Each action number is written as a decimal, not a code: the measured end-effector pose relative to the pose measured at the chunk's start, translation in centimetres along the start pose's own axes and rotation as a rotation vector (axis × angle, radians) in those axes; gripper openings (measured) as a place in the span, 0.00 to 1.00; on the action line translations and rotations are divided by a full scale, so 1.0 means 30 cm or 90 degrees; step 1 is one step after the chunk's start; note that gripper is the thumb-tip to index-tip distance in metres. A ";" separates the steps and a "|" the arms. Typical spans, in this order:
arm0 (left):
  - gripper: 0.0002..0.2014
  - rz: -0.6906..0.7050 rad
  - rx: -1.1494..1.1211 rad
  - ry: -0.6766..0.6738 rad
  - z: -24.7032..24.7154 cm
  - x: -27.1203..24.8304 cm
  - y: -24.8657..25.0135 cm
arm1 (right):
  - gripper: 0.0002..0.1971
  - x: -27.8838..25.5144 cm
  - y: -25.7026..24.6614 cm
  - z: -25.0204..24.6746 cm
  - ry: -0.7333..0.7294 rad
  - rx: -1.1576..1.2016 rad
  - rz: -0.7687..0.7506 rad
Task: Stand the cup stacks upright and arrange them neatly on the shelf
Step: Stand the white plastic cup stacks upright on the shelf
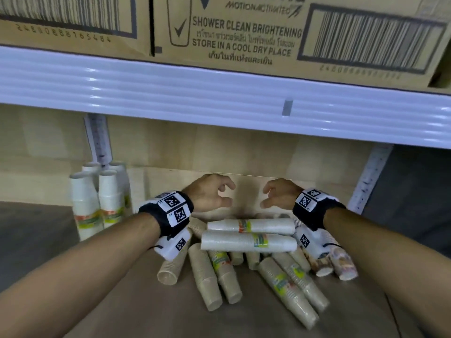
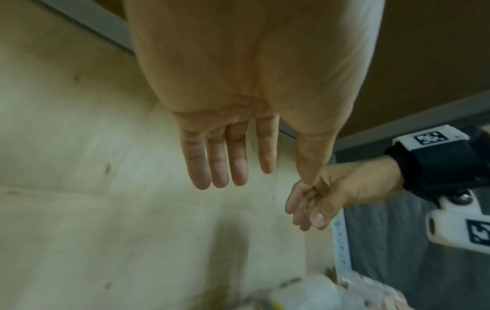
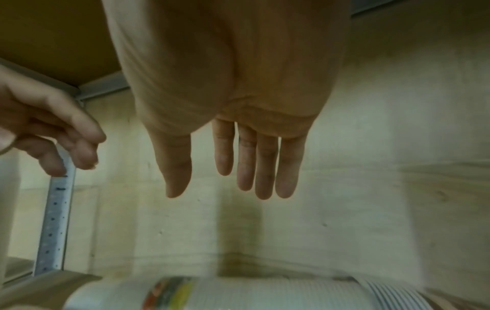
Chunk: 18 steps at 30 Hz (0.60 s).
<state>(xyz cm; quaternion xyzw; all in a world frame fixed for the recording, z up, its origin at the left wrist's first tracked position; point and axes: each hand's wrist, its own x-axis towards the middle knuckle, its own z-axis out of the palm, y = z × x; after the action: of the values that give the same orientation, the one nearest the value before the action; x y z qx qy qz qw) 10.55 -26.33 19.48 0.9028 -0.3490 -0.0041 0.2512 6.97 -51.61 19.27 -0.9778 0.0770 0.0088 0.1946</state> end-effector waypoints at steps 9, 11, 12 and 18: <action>0.27 0.026 0.060 -0.144 0.221 0.022 0.000 | 0.32 -0.010 0.169 0.085 -0.078 -0.006 0.035; 0.30 0.016 0.085 -0.150 0.267 0.023 -0.014 | 0.35 0.002 0.186 0.110 -0.093 -0.008 0.036; 0.31 0.013 0.099 -0.150 0.290 0.022 -0.023 | 0.36 0.009 0.191 0.122 -0.099 -0.017 0.030; 0.31 0.039 0.256 -0.151 0.387 0.027 -0.075 | 0.29 0.047 0.208 0.165 -0.122 -0.021 -0.009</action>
<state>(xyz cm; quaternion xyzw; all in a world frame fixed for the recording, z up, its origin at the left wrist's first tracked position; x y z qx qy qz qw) 10.45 -30.66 8.46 0.9169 -0.3970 -0.0333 0.0237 7.47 -55.62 12.27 -0.9760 0.0509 0.1025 0.1852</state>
